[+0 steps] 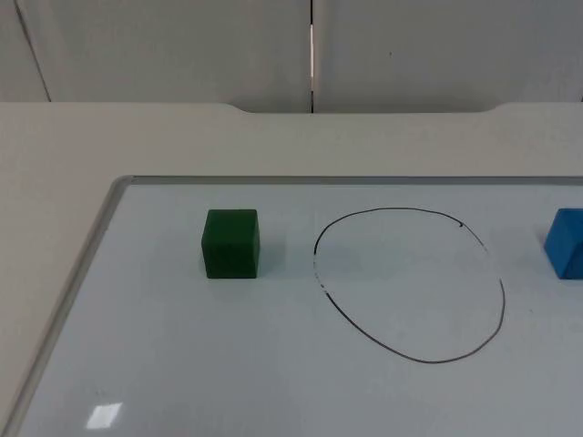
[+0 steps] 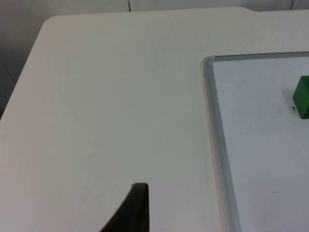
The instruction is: Push the two cubes into the marked area.
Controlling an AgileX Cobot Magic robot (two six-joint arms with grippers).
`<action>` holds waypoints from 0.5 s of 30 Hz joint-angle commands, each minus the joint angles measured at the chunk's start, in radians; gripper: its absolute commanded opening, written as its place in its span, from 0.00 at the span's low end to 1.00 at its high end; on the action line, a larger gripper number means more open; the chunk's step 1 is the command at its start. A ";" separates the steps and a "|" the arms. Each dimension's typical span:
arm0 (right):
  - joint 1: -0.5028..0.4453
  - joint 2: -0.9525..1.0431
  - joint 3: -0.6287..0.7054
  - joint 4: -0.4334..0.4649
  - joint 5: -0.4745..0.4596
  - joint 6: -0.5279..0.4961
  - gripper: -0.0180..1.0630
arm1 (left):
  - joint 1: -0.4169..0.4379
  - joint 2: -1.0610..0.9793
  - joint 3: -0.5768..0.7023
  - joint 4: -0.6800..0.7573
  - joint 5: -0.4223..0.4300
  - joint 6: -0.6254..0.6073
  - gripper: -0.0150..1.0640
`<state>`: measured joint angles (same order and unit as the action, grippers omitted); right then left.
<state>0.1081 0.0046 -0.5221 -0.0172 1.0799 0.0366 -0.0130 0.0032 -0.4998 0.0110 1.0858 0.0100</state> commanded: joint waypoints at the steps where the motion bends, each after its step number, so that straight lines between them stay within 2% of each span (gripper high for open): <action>1: -0.006 -0.005 0.006 -0.004 -0.003 -0.002 0.99 | 0.003 -0.003 0.004 0.022 -0.012 0.000 0.99; 15: -0.006 -0.005 0.006 -0.004 -0.003 -0.002 0.99 | 0.003 -0.003 0.004 0.032 -0.012 -0.019 0.99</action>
<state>0.1081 0.0046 -0.5221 -0.0172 1.0799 0.0366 -0.0130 0.0032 -0.4998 0.0417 1.0858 0.0000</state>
